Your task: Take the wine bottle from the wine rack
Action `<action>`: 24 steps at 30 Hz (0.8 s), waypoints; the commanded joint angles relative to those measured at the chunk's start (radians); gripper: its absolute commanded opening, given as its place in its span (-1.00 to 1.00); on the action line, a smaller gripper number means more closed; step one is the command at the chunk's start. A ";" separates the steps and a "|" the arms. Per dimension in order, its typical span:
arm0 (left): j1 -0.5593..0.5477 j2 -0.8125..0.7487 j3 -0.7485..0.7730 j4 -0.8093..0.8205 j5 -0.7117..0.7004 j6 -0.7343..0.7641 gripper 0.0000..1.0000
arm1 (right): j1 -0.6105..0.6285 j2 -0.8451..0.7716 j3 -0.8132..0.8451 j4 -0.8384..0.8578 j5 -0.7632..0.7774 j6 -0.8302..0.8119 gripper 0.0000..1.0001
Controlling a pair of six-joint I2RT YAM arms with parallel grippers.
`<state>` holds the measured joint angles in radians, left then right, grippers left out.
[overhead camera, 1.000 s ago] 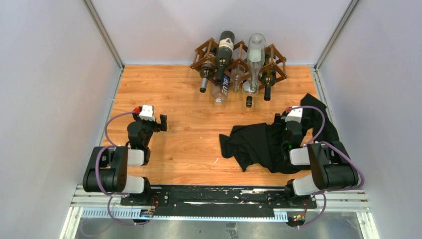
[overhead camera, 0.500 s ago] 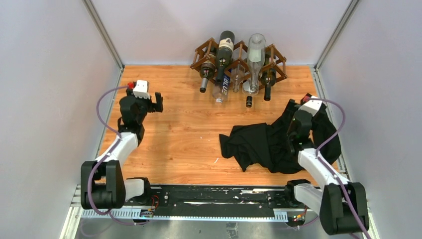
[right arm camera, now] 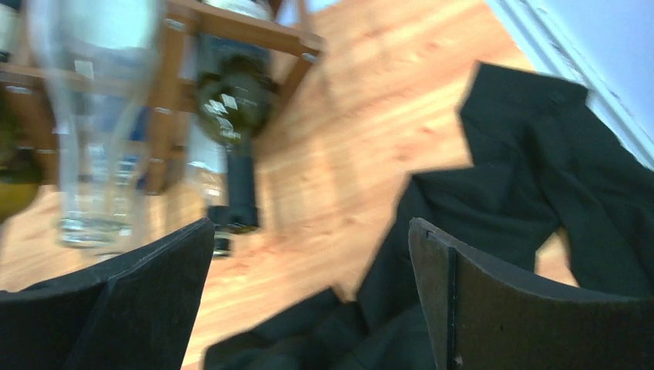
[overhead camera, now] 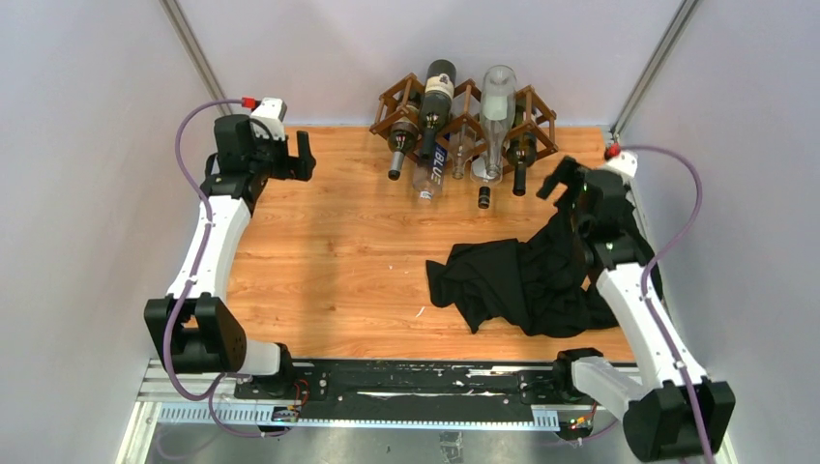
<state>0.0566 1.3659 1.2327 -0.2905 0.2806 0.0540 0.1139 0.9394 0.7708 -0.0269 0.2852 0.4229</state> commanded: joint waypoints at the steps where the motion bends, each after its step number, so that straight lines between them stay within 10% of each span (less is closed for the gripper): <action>1: 0.005 0.030 0.070 -0.230 0.004 0.018 1.00 | 0.088 0.131 0.281 -0.273 -0.120 0.014 1.00; 12: 0.004 0.024 0.059 -0.312 0.035 0.073 1.00 | 0.407 0.541 0.844 -0.504 -0.107 0.060 0.90; 24: 0.005 0.016 0.042 -0.353 0.169 0.091 1.00 | 0.466 1.012 1.343 -0.662 -0.155 0.078 0.70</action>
<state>0.0566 1.3941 1.2839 -0.6189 0.3809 0.1246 0.5716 1.8732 1.9980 -0.5926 0.1471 0.4862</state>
